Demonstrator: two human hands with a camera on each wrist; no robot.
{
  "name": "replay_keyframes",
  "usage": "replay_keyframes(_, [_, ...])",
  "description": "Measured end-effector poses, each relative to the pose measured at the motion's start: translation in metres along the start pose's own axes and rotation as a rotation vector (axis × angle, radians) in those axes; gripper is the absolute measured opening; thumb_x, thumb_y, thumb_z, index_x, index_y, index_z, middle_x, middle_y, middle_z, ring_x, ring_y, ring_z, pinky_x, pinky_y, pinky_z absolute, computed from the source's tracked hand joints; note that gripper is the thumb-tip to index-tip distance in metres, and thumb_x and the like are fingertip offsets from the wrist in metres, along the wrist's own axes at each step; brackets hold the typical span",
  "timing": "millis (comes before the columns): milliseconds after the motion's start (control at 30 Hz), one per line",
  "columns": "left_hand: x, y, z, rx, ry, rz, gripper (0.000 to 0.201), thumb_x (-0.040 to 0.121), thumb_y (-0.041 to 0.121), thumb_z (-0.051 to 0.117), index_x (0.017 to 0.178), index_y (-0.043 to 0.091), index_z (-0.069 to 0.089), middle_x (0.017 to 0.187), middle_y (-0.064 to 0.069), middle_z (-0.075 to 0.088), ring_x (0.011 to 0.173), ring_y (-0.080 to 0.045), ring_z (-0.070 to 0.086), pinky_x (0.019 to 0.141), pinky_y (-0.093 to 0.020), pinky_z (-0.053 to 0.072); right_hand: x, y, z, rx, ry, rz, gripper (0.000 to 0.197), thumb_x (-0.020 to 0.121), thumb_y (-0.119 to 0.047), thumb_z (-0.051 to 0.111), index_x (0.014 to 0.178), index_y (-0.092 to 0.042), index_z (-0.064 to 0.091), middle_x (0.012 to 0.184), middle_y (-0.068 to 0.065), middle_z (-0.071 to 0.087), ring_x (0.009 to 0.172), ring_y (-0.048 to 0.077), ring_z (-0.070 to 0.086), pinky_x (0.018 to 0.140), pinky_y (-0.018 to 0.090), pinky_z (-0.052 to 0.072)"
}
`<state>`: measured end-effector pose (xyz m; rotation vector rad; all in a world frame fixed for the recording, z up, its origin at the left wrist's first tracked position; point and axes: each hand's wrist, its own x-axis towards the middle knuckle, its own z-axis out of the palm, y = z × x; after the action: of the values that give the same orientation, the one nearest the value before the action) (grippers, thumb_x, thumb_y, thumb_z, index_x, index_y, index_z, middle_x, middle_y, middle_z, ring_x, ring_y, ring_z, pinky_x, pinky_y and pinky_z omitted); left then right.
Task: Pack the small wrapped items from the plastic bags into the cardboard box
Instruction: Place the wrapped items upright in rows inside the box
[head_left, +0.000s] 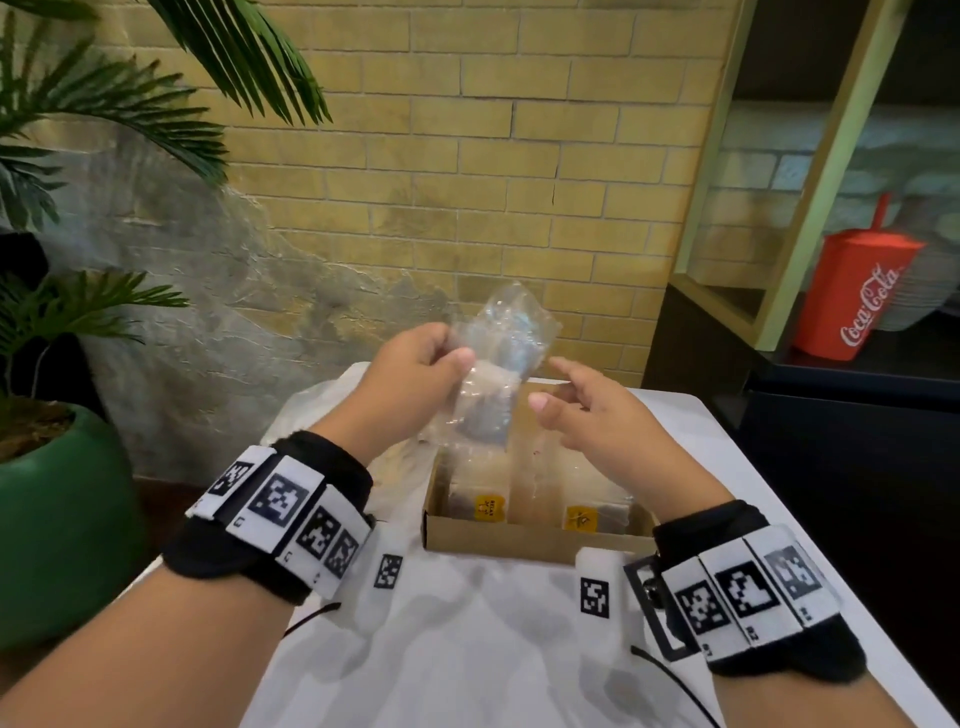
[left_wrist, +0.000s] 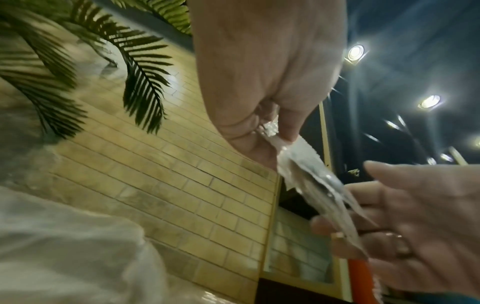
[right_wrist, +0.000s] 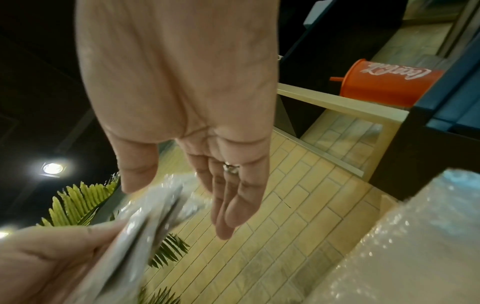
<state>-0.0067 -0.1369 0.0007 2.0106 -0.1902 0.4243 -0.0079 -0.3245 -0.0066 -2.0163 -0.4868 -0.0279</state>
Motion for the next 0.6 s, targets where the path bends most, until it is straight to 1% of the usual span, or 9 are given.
replay_keyframes(33, [0.000,0.003,0.007,-0.038,-0.037,0.020,0.020,0.092,0.021,0.052,0.073,0.012,0.053,0.069,-0.010,0.064,0.067,-0.027,0.060,0.076,-0.044,0.054,0.000,0.001,-0.001,0.087,0.020,0.001,0.057,0.088,-0.035,0.057,0.140,-0.032,0.032,0.110,-0.008,0.059,0.104,0.010,0.058,0.089,0.030,0.049])
replay_keyframes(100, [0.000,0.010,0.020,-0.070,-0.101,0.067,0.026,0.094,0.015,0.050,0.068,0.017,0.048,0.051,0.010,0.053,0.051,-0.010,0.048,0.061,-0.030,0.044,0.001,0.002,-0.004,0.287,0.100,-0.001,0.057,0.088,-0.028,0.059,0.138,-0.033,0.031,0.114,-0.004,0.062,0.103,0.013,0.062,0.086,0.034,0.052])
replay_keyframes(200, [0.003,0.014,0.035,-0.114,-0.165,0.099,0.026,0.094,0.013,0.050,0.069,0.016,0.046,0.044,0.013,0.047,0.045,-0.006,0.042,0.054,-0.025,0.037,0.003,0.004,-0.014,0.510,0.216,-0.011,0.057,0.088,-0.012,0.060,0.137,-0.024,0.034,0.112,0.005,0.066,0.100,0.019,0.066,0.082,0.041,0.056])
replay_keyframes(267, [0.005,0.015,0.041,-0.169,-0.166,0.101,0.026,0.094,0.015,0.050,0.068,0.016,0.046,0.045,0.012,0.046,0.044,-0.006,0.040,0.052,-0.025,0.036,0.003,0.005,-0.019,0.515,0.273,-0.036,0.047,0.087,-0.006,0.059,0.128,-0.018,0.042,0.106,0.005,0.067,0.094,0.020,0.066,0.077,0.040,0.056])
replay_keyframes(367, [0.005,0.017,0.051,-0.292,-0.152,0.057,0.023,0.093,0.015,0.053,0.070,0.017,0.049,0.046,0.012,0.046,0.041,-0.003,0.040,0.044,-0.016,0.035,0.003,0.008,-0.022,0.522,0.333,-0.052,0.039,0.086,-0.004,0.059,0.122,-0.013,0.045,0.101,0.004,0.067,0.089,0.018,0.066,0.072,0.039,0.056])
replay_keyframes(433, [0.004,0.018,0.056,-0.449,-0.195,-0.013,0.005,0.090,0.013,0.059,0.087,0.015,0.056,0.061,0.011,0.059,0.048,-0.002,0.052,0.045,-0.016,0.041,0.004,0.010,-0.021,0.534,0.355,-0.060,0.036,0.087,-0.003,0.058,0.120,-0.013,0.046,0.100,0.003,0.067,0.088,0.015,0.066,0.070,0.036,0.057])
replay_keyframes(467, [0.004,0.016,0.059,-0.527,-0.231,-0.060,0.017,0.087,0.012,0.063,0.102,0.015,0.057,0.079,0.006,0.067,0.061,-0.005,0.061,0.051,-0.020,0.048,0.004,0.011,-0.021,0.543,0.368,-0.066,0.034,0.087,-0.003,0.057,0.118,-0.014,0.046,0.099,0.001,0.067,0.087,0.014,0.066,0.068,0.033,0.057])
replay_keyframes(533, [0.006,0.010,0.062,-0.645,-0.313,-0.149,0.056,0.078,0.010,0.070,0.128,0.019,0.046,0.112,-0.006,0.065,0.085,-0.017,0.067,0.060,-0.031,0.055,0.005,0.013,-0.021,0.580,0.395,-0.086,0.031,0.087,-0.002,0.056,0.113,-0.018,0.047,0.097,-0.002,0.066,0.087,0.011,0.066,0.063,0.028,0.057])
replay_keyframes(600, [0.005,0.007,0.063,-0.669,-0.388,-0.207,0.066,0.080,0.003,0.068,0.135,0.021,0.038,0.118,-0.009,0.062,0.087,-0.020,0.067,0.060,-0.030,0.057,0.006,0.015,-0.021,0.618,0.395,-0.092,0.031,0.087,0.000,0.056,0.110,-0.018,0.047,0.096,-0.003,0.066,0.087,0.011,0.066,0.063,0.026,0.056])
